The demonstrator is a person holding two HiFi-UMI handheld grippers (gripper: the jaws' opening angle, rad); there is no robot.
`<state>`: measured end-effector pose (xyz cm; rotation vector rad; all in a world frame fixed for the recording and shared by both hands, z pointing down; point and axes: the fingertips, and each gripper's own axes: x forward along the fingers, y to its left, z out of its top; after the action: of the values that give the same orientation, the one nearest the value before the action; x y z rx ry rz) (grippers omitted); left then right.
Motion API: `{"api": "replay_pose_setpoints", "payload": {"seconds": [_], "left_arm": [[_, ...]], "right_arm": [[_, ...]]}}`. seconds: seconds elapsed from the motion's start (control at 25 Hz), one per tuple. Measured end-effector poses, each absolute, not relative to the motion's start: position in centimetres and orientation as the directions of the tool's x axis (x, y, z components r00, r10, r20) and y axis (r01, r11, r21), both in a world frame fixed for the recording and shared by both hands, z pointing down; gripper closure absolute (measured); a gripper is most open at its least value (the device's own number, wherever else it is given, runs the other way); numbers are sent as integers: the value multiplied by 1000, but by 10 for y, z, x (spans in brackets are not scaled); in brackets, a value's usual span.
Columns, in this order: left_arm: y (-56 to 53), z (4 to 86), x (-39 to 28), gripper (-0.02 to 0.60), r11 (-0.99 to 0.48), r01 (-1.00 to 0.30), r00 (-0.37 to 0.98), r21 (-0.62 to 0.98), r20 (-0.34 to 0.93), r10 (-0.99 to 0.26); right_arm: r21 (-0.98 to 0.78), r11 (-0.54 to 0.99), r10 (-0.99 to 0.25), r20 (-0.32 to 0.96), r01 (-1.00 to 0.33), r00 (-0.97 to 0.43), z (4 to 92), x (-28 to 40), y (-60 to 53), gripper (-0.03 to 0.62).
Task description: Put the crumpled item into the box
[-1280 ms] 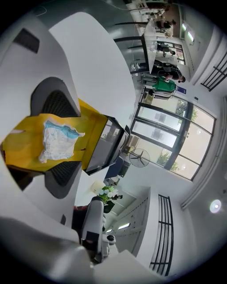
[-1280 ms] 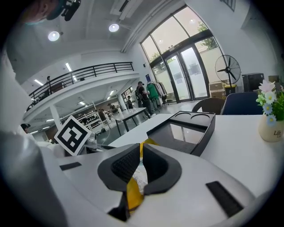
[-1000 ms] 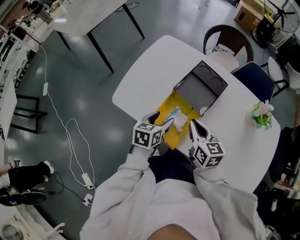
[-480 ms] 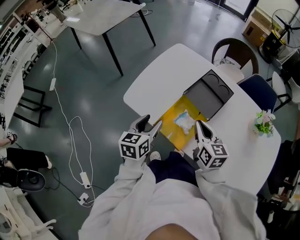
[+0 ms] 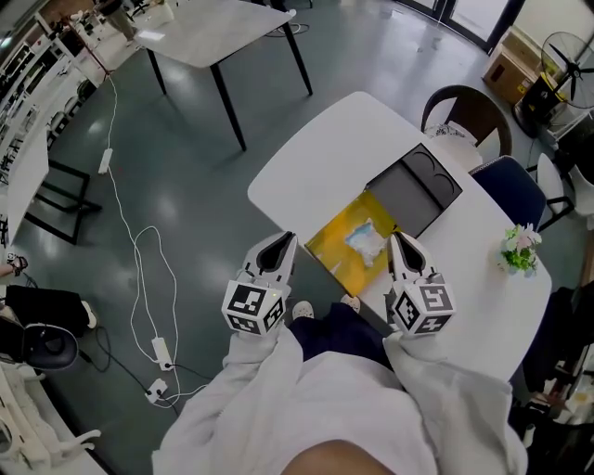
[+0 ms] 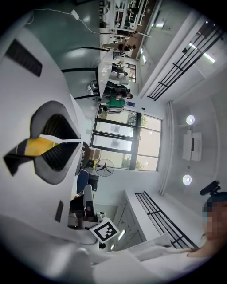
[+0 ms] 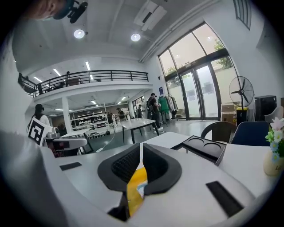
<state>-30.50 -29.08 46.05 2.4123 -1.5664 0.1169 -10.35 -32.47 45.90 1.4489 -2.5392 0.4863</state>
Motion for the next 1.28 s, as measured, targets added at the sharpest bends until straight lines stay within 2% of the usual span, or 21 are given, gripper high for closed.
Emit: {"api": "replay_pose_setpoints", "payload": {"seconds": [0.24, 1.28], "left_arm": [[-293, 449, -306, 565, -366, -925, 378, 99, 150, -914], [-303, 452, -278, 566, -443, -889, 457, 116, 162, -875]], "right_arm": [[-148, 490, -812, 279, -859, -512, 451, -105, -323, 551], [-152, 472, -824, 273, -868, -496, 451, -92, -323, 555]]}}
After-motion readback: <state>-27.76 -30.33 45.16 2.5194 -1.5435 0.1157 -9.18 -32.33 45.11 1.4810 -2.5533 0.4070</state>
